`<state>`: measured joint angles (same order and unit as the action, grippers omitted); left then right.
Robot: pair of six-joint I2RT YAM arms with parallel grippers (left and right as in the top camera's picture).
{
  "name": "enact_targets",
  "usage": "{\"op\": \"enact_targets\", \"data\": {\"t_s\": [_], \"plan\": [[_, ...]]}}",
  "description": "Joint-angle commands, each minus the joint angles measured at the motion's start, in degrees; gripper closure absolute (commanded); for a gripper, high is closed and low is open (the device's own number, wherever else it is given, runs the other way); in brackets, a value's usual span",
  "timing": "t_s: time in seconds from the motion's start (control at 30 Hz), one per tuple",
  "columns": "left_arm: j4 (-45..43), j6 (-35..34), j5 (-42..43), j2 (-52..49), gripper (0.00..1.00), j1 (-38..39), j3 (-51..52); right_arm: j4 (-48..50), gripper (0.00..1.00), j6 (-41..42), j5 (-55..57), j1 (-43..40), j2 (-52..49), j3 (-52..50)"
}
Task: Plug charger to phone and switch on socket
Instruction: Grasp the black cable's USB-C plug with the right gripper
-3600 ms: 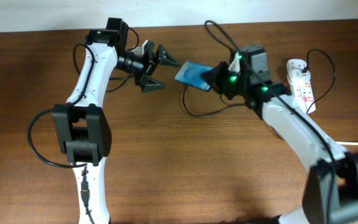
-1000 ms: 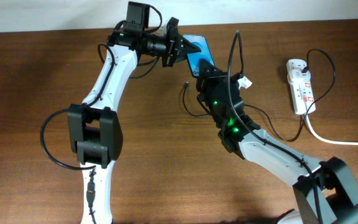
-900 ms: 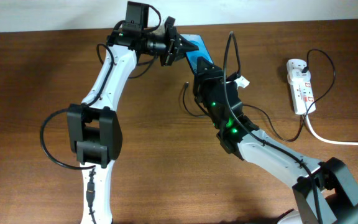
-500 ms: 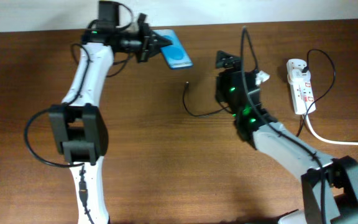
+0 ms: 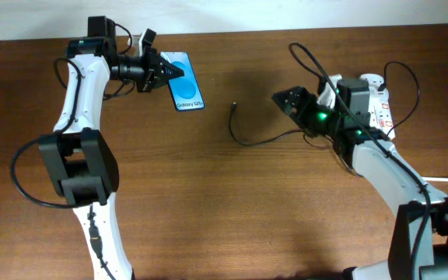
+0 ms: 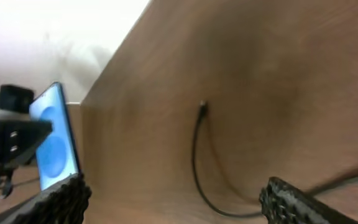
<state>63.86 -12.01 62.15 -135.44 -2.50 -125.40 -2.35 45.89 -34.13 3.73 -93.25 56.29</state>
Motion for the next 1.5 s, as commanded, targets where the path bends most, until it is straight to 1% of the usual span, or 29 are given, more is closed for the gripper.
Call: {"op": "enact_targets", "data": {"t_s": [0.0,0.07,0.13,0.2,0.27,0.3,0.5,0.63,0.7,0.77,0.9,1.1,1.23,1.27,1.33,1.37,1.4,1.43,1.47], "plan": [[0.09,1.88,6.27,0.44,1.00,-1.90,-0.76,-9.62,0.12,-7.58,-0.57,2.91,-6.19,12.11],[0.11,1.84,10.12,0.44,1.00,-4.46,-0.76,-11.02,0.23,-6.34,-0.61,4.87,-11.96,16.35],[0.17,1.81,11.19,0.44,1.00,-5.99,-0.76,-9.55,0.34,-4.24,-0.63,6.49,-15.82,17.92],[1.60,1.84,11.15,0.44,1.00,-7.61,-0.76,-6.05,0.37,-2.82,-0.59,8.98,-20.79,19.39],[1.79,1.84,11.13,0.44,1.00,-7.74,-0.74,-2.78,0.44,-0.37,-0.63,9.97,-24.20,19.58],[1.81,1.84,10.99,0.44,1.00,-7.65,-0.76,-0.94,0.46,0.59,-0.66,10.25,-26.12,19.61],[1.86,1.84,9.88,0.44,1.00,-7.63,-0.74,3.91,0.47,1.62,-1.46,11.82,-32.00,19.61],[1.88,1.84,9.07,0.44,1.00,-7.63,-0.74,4.85,0.52,3.10,-0.76,12.94,-34.29,19.61],[2.14,1.84,8.37,0.44,1.00,-7.63,-0.74,5.22,0.52,3.34,-0.57,12.94,-34.73,19.61],[2.71,1.86,8.37,0.44,1.00,-7.63,-0.74,5.68,0.55,3.96,0.59,13.57,-34.75,19.58],[2.71,1.86,8.37,0.44,1.00,-7.63,-0.74,5.20,0.56,4.15,4.22,15.17,-34.77,19.58],[2.69,1.86,8.37,0.44,1.00,-7.63,-0.74,5.53,0.58,4.63,5.97,15.41,-36.33,19.58],[2.69,1.86,8.37,0.44,1.00,-7.63,-0.76,6.73,0.66,5.64,5.90,15.39,-37.42,19.58],[2.69,1.86,8.37,0.44,1.00,-7.63,-0.74,6.71,0.66,5.64,5.92,15.39,-37.42,19.58],[2.69,1.86,8.37,0.44,1.00,-7.63,-0.74,6.64,0.72,5.62,5.92,15.39,-37.42,19.58],[2.69,1.84,8.37,0.44,1.00,-7.63,-0.76,6.21,0.83,5.60,5.92,15.13,-37.42,19.58],[2.69,1.84,8.37,0.44,1.00,-7.63,-0.74,5.73,0.92,5.60,5.90,14.82,-37.42,19.58],[2.73,1.84,8.37,0.44,1.00,-7.63,-0.74,4.90,0.96,5.38,5.22,14.12,-37.35,19.58],[2.78,1.84,8.37,0.44,1.00,-7.63,-0.74,4.76,0.96,4.98,3.63,13.38,-37.29,19.58]]}}
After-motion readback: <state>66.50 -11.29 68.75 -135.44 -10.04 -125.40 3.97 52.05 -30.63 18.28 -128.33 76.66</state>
